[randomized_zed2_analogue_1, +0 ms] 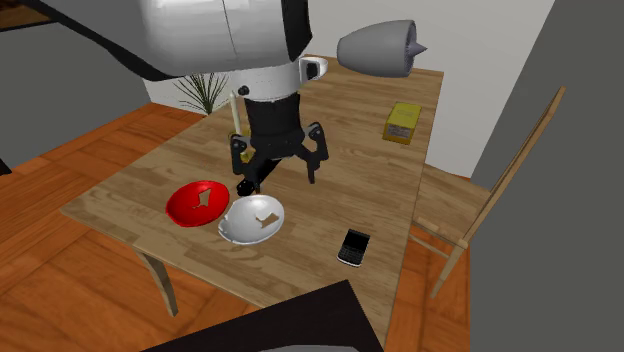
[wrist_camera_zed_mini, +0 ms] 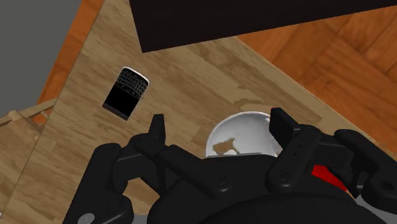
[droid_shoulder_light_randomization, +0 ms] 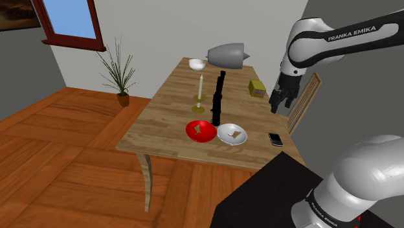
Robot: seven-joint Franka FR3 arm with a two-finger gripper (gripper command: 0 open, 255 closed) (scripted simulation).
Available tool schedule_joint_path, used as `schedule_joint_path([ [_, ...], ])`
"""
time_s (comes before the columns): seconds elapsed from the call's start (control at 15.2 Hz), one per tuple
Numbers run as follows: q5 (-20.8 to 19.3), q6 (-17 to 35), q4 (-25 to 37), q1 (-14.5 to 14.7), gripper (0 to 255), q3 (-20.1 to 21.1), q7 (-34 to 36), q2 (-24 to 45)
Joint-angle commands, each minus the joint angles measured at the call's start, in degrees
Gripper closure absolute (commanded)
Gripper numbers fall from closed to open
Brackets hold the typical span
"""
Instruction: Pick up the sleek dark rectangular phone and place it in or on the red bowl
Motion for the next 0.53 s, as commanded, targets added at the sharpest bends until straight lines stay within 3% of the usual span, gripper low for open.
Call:
schedule_joint_path([
  [0.0, -0.4, 4.9, -1.3, -1.2, 0, -1.8, 0.4, 3.0],
  [0.46, 0.8, 19.8, -1.9, -4.3, 0, -8.2, 0.0, 16.1],
])
